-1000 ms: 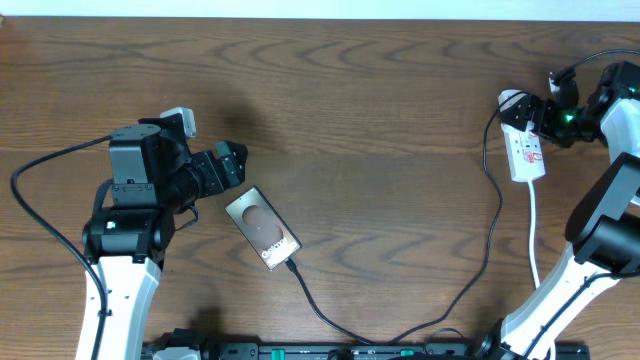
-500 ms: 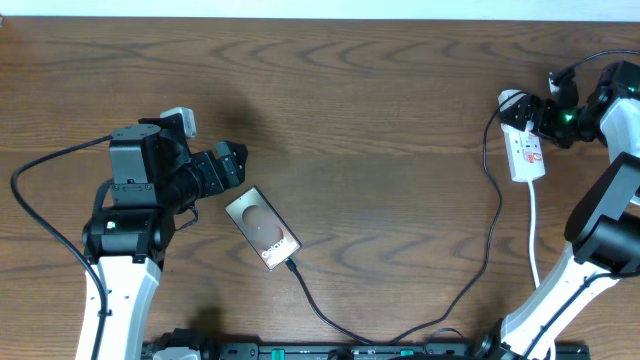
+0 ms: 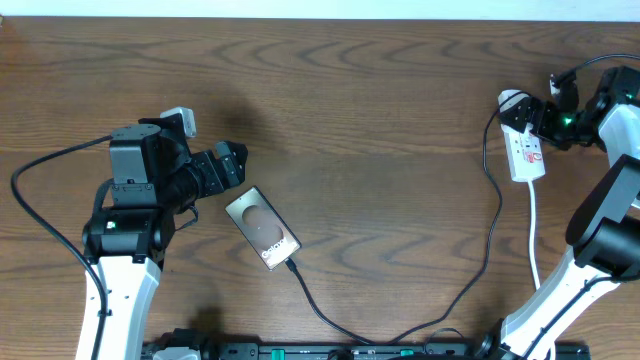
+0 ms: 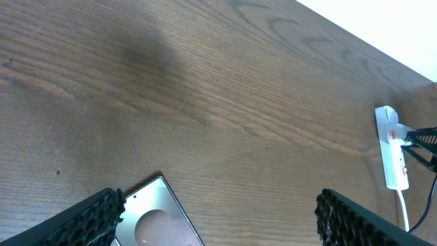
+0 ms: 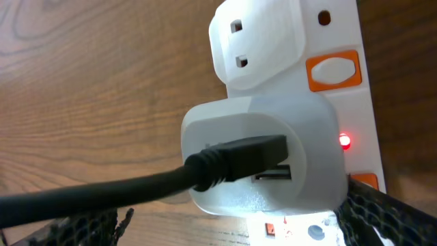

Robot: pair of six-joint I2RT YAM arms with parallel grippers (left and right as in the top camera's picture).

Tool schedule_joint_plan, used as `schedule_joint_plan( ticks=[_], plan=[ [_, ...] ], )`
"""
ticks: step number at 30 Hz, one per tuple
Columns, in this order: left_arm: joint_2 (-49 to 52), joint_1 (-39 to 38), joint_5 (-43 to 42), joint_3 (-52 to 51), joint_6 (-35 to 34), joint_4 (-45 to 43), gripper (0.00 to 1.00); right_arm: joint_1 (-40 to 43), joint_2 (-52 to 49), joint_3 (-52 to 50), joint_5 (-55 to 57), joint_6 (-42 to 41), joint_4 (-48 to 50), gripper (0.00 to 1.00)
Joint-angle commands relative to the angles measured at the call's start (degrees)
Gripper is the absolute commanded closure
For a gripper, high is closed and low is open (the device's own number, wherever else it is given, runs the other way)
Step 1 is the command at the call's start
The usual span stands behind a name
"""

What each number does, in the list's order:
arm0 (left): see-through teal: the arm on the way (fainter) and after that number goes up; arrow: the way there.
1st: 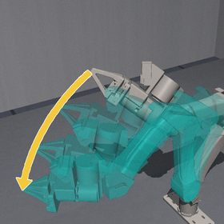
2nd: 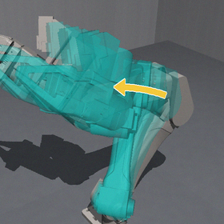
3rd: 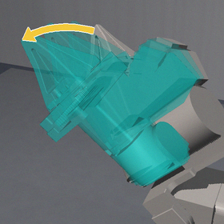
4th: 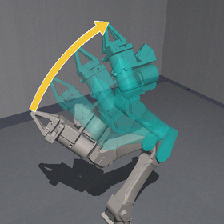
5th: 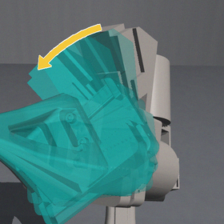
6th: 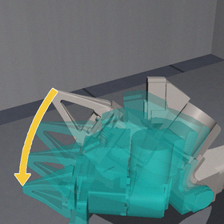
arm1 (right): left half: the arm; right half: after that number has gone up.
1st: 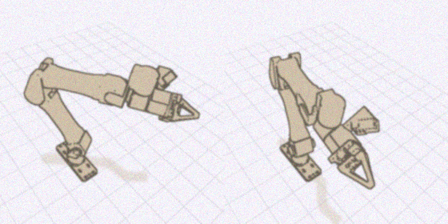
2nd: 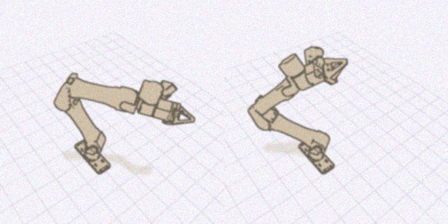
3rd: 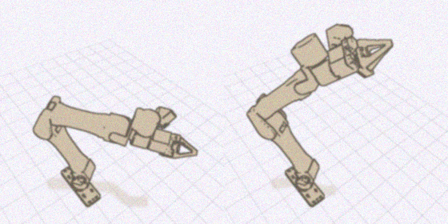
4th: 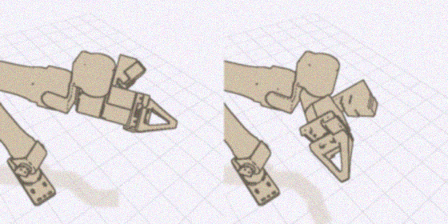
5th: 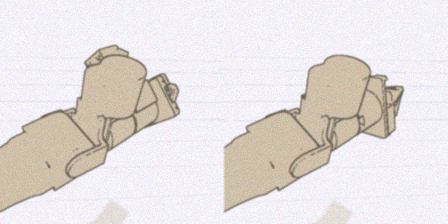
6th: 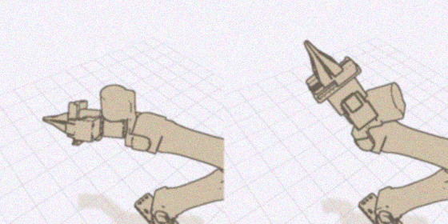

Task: Plug charger to phone and switch on socket
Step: 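Press down on the orange switch beside the charger with the right gripper, then lift the right gripper off the power strip and move it right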

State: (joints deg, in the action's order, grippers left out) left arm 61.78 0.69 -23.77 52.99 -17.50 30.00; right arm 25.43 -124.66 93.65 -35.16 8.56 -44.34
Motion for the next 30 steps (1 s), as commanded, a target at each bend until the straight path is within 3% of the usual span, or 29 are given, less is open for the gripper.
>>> schedule_joint_plan(
  ticks=[1,15,30],
  plan=[
    [0.0,0.2,0.5,0.6,1.2,-0.1,0.08,-1.1,-1.7,-0.7,-0.2,-2.8,-4.6,0.02],
    [0.0,0.2,0.5,0.6,1.2,-0.1,0.08,2.6,9.6,3.1,16.0,-9.2,-12.2,0.01],
    [0.0,0.2,0.5,0.6,1.2,-0.1,0.08,0.2,33.4,3.1,15.9,-11.9,-26.5,0.01]
  ],
)
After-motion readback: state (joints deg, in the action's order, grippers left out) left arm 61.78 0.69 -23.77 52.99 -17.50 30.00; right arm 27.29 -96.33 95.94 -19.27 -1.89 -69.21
